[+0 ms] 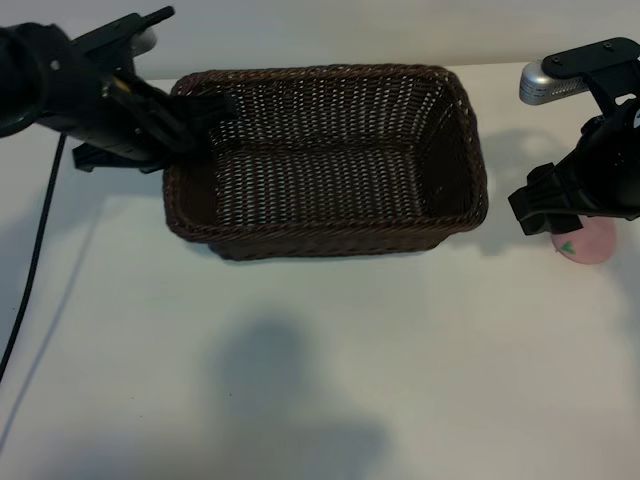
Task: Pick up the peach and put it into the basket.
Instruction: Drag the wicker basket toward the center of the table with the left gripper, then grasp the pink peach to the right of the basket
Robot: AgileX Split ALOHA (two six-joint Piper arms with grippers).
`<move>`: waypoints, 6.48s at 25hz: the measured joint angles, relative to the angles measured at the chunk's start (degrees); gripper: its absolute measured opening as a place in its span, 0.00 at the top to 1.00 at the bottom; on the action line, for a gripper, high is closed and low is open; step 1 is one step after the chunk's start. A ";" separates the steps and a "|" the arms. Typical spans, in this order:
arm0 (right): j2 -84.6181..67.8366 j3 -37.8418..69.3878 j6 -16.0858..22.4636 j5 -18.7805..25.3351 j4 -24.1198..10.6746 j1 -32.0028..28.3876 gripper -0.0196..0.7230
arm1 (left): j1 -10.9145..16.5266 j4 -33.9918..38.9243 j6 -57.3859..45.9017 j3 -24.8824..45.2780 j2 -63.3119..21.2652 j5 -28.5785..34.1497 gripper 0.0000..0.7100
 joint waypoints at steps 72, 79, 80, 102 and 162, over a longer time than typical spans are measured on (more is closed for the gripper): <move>0.00 0.00 0.04 0.70 -0.41 0.00 0.17 | -4.93 25.67 7.70 -8.69 -28.00 21.32 0.17; 0.00 0.00 0.04 0.87 -0.41 0.00 0.17 | -8.87 25.47 11.21 1.36 -47.61 21.21 0.17; 0.00 0.00 0.04 0.87 -0.41 0.00 0.17 | -8.86 25.47 11.23 3.35 -50.67 21.30 0.17; 0.00 0.00 0.04 1.11 -0.43 0.00 0.17 | -8.93 15.13 12.06 34.32 -94.86 33.49 0.17; 17.23 0.00 19.85 -13.51 -13.13 -5.91 0.17 | 13.10 16.06 12.56 39.32 -101.82 35.84 0.25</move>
